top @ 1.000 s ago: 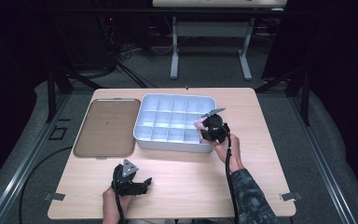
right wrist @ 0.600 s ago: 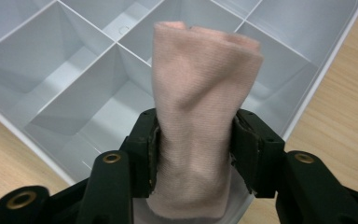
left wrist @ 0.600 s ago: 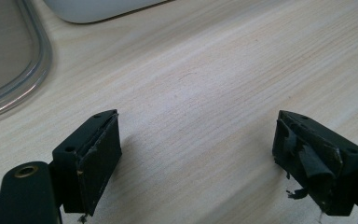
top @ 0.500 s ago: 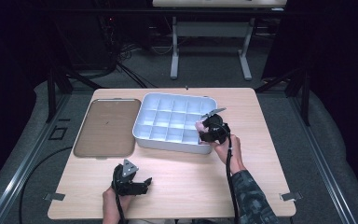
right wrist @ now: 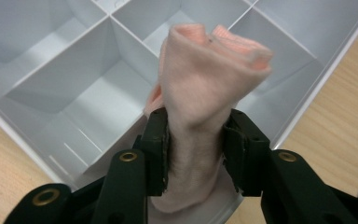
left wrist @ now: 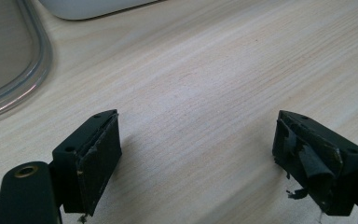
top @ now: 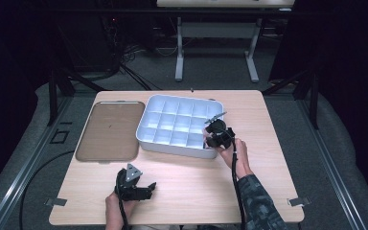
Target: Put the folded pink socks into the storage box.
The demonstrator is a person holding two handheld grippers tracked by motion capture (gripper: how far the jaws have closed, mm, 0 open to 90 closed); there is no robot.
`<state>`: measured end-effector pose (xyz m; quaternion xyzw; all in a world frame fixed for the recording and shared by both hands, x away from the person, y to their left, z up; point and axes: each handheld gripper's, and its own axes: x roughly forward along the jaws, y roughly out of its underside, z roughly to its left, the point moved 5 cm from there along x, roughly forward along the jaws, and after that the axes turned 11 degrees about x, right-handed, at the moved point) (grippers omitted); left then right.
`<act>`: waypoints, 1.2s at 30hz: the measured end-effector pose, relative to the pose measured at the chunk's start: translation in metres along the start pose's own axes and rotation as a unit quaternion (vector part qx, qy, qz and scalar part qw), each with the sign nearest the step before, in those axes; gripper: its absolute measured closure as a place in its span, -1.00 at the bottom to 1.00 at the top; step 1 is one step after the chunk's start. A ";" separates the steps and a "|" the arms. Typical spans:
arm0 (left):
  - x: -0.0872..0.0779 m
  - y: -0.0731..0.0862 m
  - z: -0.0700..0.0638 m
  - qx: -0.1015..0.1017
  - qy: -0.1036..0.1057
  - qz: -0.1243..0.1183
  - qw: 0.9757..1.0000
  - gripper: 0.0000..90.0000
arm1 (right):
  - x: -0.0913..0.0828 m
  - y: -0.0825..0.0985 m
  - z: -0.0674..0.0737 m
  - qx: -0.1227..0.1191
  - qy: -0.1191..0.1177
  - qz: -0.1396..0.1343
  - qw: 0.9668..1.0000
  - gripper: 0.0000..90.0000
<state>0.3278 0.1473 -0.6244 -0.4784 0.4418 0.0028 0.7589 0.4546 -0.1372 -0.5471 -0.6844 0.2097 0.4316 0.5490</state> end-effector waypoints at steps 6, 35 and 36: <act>0.000 0.000 0.000 0.000 0.000 0.000 1.000 -0.67 | -0.002 0.003 0.003 -0.006 -0.016 0.018 1.000 0.07; 0.001 0.000 0.000 -0.002 -0.001 0.000 1.000 -0.67 | -0.005 -0.007 -0.009 -0.002 0.004 -0.032 0.999 0.77; 0.001 0.000 0.000 -0.002 -0.001 -0.001 1.000 -0.67 | -0.003 -0.007 -0.010 -0.002 0.006 -0.031 0.999 0.77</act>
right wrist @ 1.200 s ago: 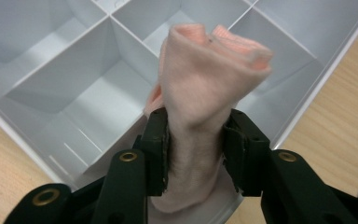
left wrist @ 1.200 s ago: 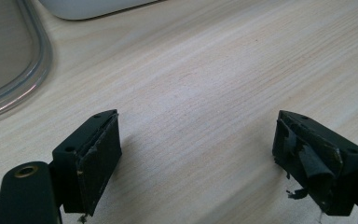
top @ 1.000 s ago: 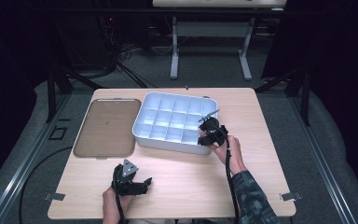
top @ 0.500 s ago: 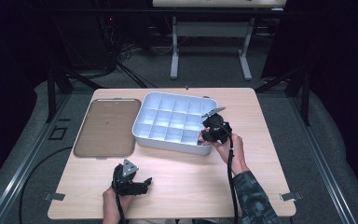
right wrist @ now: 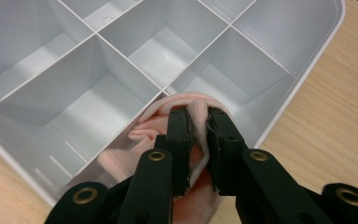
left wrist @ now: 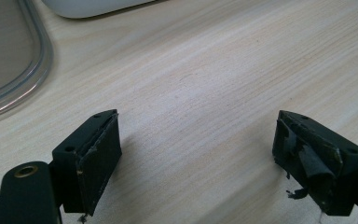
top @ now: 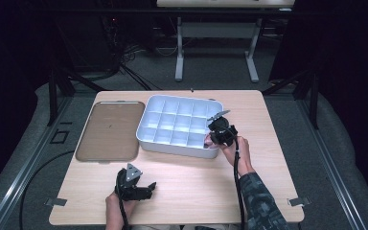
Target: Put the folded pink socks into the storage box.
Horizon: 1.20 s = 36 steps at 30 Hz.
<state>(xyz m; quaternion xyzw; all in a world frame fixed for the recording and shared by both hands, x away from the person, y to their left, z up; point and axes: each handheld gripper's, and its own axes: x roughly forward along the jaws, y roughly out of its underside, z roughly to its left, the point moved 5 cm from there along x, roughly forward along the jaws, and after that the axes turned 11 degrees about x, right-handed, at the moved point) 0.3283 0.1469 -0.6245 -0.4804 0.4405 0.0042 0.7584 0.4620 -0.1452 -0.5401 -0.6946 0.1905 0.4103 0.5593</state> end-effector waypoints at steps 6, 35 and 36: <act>0.000 0.000 0.000 0.000 0.000 0.000 1.000 -0.67 | 0.005 -0.002 -0.004 -0.015 0.007 0.004 1.000 0.72; 0.000 0.000 0.000 -0.001 -0.001 -0.001 1.000 -0.67 | -0.041 0.005 -0.008 0.027 -0.091 -0.038 0.995 -0.29; 0.000 0.000 0.000 -0.001 -0.001 -0.001 1.000 -0.67 | -0.045 0.007 -0.007 0.027 -0.096 -0.043 0.994 -0.35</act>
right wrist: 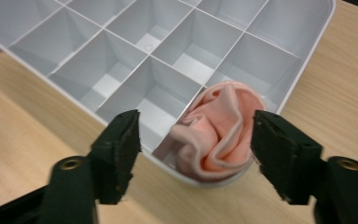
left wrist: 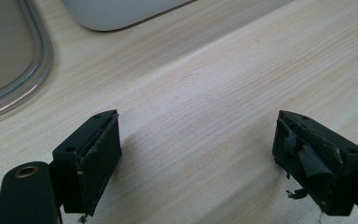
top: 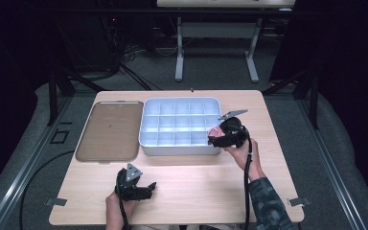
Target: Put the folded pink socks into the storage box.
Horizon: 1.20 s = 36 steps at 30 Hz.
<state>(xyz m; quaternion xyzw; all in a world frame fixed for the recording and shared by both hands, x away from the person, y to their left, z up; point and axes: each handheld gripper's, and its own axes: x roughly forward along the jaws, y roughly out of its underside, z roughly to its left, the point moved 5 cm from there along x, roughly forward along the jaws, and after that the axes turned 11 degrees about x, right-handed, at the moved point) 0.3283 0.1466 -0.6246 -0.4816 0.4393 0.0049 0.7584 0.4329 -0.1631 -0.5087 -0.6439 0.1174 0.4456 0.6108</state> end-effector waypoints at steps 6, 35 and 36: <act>0.000 0.000 0.000 -0.001 0.000 0.000 1.000 -0.67 | -0.023 0.014 0.006 -0.012 -0.013 -0.006 1.000 -0.64; 0.000 0.000 0.000 0.000 -0.001 0.001 1.000 -0.67 | -0.043 0.143 -0.058 0.056 0.028 -0.015 0.998 -1.00; 0.000 0.000 0.000 0.000 -0.001 0.001 1.000 -0.67 | -0.041 0.147 -0.061 0.059 0.028 -0.015 0.998 -1.00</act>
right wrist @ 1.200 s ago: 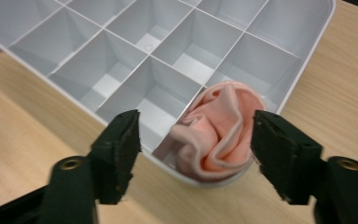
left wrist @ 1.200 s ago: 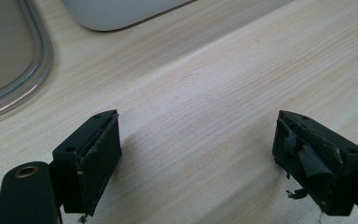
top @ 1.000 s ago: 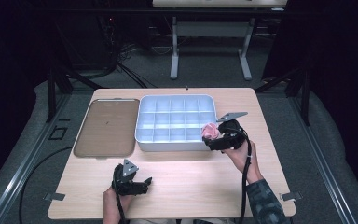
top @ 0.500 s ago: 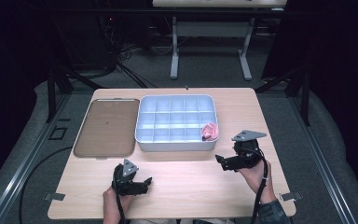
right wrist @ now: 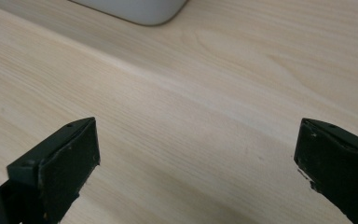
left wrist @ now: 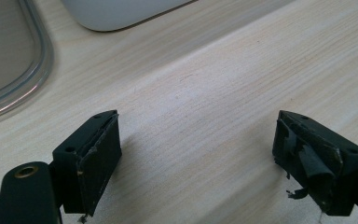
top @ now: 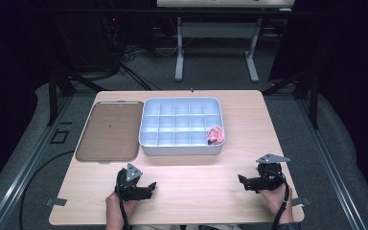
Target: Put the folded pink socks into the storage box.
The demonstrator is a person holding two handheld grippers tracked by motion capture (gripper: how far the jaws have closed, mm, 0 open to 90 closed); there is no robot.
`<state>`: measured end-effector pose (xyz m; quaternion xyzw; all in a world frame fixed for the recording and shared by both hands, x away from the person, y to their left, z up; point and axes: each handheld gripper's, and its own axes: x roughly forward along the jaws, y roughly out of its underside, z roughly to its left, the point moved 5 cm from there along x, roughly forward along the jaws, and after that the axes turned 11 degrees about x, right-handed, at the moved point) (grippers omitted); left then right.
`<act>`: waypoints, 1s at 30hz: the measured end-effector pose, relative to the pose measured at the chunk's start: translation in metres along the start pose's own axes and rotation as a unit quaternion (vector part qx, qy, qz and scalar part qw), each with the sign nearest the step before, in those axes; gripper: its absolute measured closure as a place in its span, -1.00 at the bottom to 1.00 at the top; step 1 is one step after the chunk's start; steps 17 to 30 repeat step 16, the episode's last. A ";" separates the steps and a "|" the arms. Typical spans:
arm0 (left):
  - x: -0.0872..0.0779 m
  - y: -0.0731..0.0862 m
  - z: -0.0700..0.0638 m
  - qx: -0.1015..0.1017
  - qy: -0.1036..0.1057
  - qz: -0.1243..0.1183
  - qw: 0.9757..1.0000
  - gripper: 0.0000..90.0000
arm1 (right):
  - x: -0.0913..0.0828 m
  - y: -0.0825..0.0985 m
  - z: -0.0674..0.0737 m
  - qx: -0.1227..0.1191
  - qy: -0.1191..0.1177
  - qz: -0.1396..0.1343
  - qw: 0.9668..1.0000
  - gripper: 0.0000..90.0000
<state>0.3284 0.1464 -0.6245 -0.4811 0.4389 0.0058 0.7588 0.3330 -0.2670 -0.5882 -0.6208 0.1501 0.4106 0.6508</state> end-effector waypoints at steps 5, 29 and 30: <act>0.000 0.000 0.000 0.000 0.000 0.000 1.000 -0.67 | 0.005 0.011 -0.008 0.007 0.004 -0.002 1.000 -1.00; 0.000 0.000 0.000 0.001 0.001 0.001 1.000 -0.67 | 0.013 0.019 -0.013 0.006 0.020 -0.011 1.000 -1.00; 0.000 0.000 0.000 0.001 0.001 0.001 1.000 -0.67 | 0.013 0.019 -0.013 0.006 0.020 -0.011 1.000 -1.00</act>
